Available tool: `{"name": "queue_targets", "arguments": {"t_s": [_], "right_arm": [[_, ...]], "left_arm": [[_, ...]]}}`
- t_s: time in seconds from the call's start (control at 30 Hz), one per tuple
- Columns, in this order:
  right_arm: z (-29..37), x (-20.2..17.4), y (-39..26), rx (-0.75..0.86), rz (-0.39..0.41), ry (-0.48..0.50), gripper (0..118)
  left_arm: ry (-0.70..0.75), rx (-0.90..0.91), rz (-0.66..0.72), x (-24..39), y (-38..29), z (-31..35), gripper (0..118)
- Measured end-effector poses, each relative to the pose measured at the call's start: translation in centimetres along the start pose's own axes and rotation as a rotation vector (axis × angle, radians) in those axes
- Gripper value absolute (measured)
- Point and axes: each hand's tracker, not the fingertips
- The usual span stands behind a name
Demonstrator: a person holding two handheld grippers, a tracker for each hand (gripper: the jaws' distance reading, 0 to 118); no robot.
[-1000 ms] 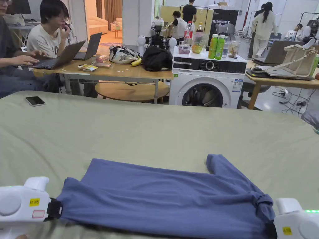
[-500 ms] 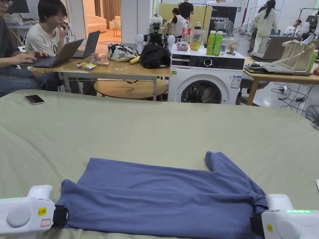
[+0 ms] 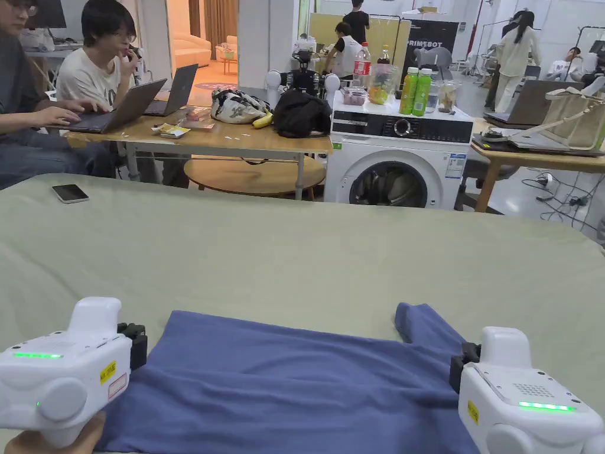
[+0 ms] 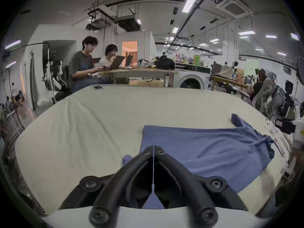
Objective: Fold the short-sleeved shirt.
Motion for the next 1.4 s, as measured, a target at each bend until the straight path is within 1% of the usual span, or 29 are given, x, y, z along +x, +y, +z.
{"name": "queue_targets", "arguments": {"t_s": [0.13, 0.2, 0.3, 0.37, 0.4, 0.43, 0.47, 0.5, 0.53, 0.57, 0.6, 0.67, 0.73, 0.77, 0.8, 0.83, 0.87, 0.9, 0.93, 0.97, 1.0, 1.03, 1.07, 1.1, 1.17, 1.2, 1.23, 1.3, 1.4], "right_arm": [[-1.5, -0.7, 0.6, 0.014, 0.004, 0.000, 0], [-2.6, -0.9, 1.0, 0.008, 0.000, 0.000, 0], [-3.8, -0.7, 1.4, -0.017, -0.016, 0.009, 0], [-4.5, -0.5, 1.5, -0.031, -0.017, 0.008, 0], [-4.8, -0.4, 1.6, -0.042, -0.014, 0.009, 0], [-5.1, -0.3, 1.6, -0.050, -0.013, 0.008, 0], [-5.3, -0.1, 1.6, -0.058, -0.013, 0.011, 0], [-5.5, 0.0, 1.5, -0.065, -0.012, 0.016, 0], [-5.7, 0.1, 1.5, -0.073, -0.008, 0.014, 0], [-5.9, 0.1, 1.5, -0.083, -0.002, 0.010, 0], [-6.0, 0.3, 1.4, -0.092, 0.001, 0.007, 0], [-6.4, 0.7, 1.3, -0.108, -0.001, 0.007, 0], [-6.9, 1.1, 1.3, -0.130, -0.001, 0.003, 0], [-7.1, 1.4, 1.3, -0.141, -0.002, 0.000, 0], [-7.4, 1.7, 1.5, -0.154, -0.002, -0.005, 0], [-7.7, 2.0, 1.8, -0.170, -0.006, -0.008, 0], [-8.0, 2.4, 2.0, -0.175, -0.012, -0.011, 0], [-8.5, 2.8, 2.5, -0.187, -0.018, -0.015, 0], [-9.3, 3.2, 3.1, -0.210, -0.027, -0.022, 0], [-10.0, 3.5, 3.5, -0.234, -0.028, -0.028, 0], [-11.2, 3.9, 4.0, -0.279, -0.029, -0.025, 0], [-12.4, 4.4, 4.5, -0.315, -0.033, -0.019, 0], [-13.5, 4.8, 4.9, -0.353, -0.034, -0.013, 0], [-14.8, 5.3, 5.4, -0.378, -0.050, 0.004, 11], [-17.5, 6.0, 6.0, -0.451, -0.053, 0.015, 50], [-19.0, 6.2, 6.0, -0.485, -0.039, 0.010, 67], [-20.4, 6.4, 5.9, -0.518, -0.009, 0.007, 68], [-22.8, 6.8, 5.6, -0.556, 0.013, 0.012, 68], [-25.9, 7.2, 4.3, -0.677, -0.005, 0.053, 68]], "left_arm": [[0.018, -0.042, 0.011, -0.8, 2.6, -3.8, 0], [-0.009, -0.091, 0.041, -1.4, 4.3, -6.4, 0], [-0.028, -0.191, 0.073, -2.6, 6.4, -11.1, 0], [-0.014, -0.267, 0.077, -2.9, 7.5, -13.8, 0], [-0.030, -0.311, 0.080, -3.1, 8.0, -15.4, 1], [-0.030, -0.340, 0.075, -3.3, 8.4, -16.7, 8], [-0.043, -0.368, 0.082, -2.8, 8.8, -17.2, 22], [-0.046, -0.400, 0.095, -2.8, 9.0, -18.4, 41], [-0.050, -0.427, 0.106, -2.9, 9.1, -19.5, 52], [-0.052, -0.455, 0.120, -2.9, 9.0, -20.6, 57], [-0.037, -0.474, 0.120, -2.9, 8.8, -21.5, 57], [-0.018, -0.549, 0.100, -2.6, 8.1, -23.5, 57], [0.020, -0.630, 0.047, -2.4, 6.9, -24.9, 57], [0.007, -0.615, 0.010, -2.0, 6.7, -24.7, 57], [0.019, -0.550, -0.007, -1.5, 6.9, -23.9, 57], [0.038, -0.533, -0.018, -1.0, 7.1, -23.7, 55], [0.040, -0.517, -0.037, -1.0, 7.0, -23.8, 48], [0.026, -0.503, -0.060, -0.7, 7.0, -23.5, 26], [-0.013, -0.502, -0.049, -0.5, 7.0, -23.1, 5], [-0.008, -0.504, -0.048, -0.4, 7.0, -22.8, 0], [-0.006, -0.494, -0.057, -0.9, 7.1, -22.7, 0], [0.026, -0.431, -0.096, -1.1, 7.5, -22.1, 0], [0.017, -0.419, -0.093, -1.2, 7.6, -21.6, 0], [0.013, -0.392, -0.085, -1.3, 7.8, -20.7, 0], [-0.012, -0.388, -0.053, -1.8, 7.9, -19.9, 0], [-0.013, -0.371, -0.042, -2.0, 8.0, -19.2, 0], [-0.022, -0.359, -0.034, -2.3, 8.2, -18.4, 0], [-0.043, -0.358, 0.001, -2.3, 8.0, -17.4, 0], [-0.045, -0.331, -0.008, -2.3, 7.7, -15.7, 0]]}}
